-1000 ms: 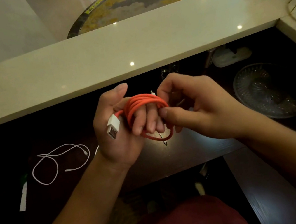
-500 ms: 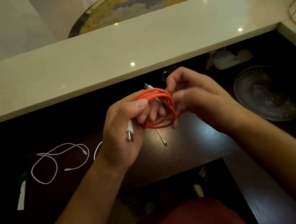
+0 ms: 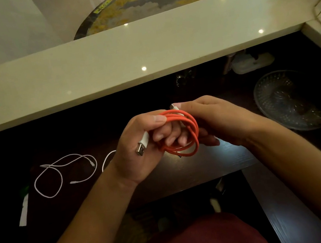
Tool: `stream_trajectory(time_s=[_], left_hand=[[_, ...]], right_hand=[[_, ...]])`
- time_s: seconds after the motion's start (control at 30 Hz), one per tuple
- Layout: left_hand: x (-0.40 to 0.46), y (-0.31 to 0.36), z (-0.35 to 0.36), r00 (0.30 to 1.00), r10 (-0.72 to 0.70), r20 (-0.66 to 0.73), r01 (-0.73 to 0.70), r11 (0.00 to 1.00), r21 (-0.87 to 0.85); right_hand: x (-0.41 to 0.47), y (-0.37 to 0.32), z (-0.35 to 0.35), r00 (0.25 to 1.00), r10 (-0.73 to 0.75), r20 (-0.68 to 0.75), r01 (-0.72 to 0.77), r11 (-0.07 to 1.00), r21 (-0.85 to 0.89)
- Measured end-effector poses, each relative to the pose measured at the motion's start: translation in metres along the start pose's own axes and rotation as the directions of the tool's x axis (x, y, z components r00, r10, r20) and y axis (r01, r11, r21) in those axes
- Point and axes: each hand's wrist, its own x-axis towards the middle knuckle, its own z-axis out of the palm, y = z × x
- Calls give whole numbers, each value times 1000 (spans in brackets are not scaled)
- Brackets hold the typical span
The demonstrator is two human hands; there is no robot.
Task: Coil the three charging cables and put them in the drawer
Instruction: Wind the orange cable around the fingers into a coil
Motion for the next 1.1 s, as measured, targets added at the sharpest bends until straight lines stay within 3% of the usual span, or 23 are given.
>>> stream_trajectory(time_s=[0.17, 0.3, 0.43, 0.53, 0.63, 0.7, 0.8, 0.87, 1.0, 1.1], left_hand=[[1, -5, 1, 998, -67, 14, 66, 997, 46], [1, -11, -1, 994, -111, 9, 110, 991, 81], [1, -17, -3, 995, -99, 9, 99, 994, 39], [0, -19, -10, 999, -36, -18, 36, 999, 22], [0, -23, -17, 996, -55, -70, 45, 990, -134], [4, -28, -20, 993, -100, -65, 79, 962, -263], [12, -39, -20, 991, -121, -56, 94, 930, -357], [16, -44, -18, 989, -140, -45, 112, 916, -386], [20, -49, -20, 970, -216, -112, 169, 929, -328], [21, -56, -22, 954, -243, -174, 190, 943, -273]], right_hand=[[-7, -10, -4, 997, -79, 23, 82, 989, -126], [-4, -7, -9, 999, -30, -17, 28, 992, -121], [1, 1, -13, 979, -38, -202, 17, 995, -102], [7, 19, -23, 920, 26, -390, -6, 999, 53], [6, 35, -25, 873, 124, -472, -50, 985, 165], [6, 42, -21, 876, 174, -451, -53, 962, 269], [9, 46, -16, 960, 172, -221, -49, 880, 473], [7, 51, -12, 985, 125, -117, -55, 876, 479], [2, 66, -10, 975, 19, -223, 43, 962, 270], [2, 77, -12, 963, 53, -266, 27, 957, 288]])
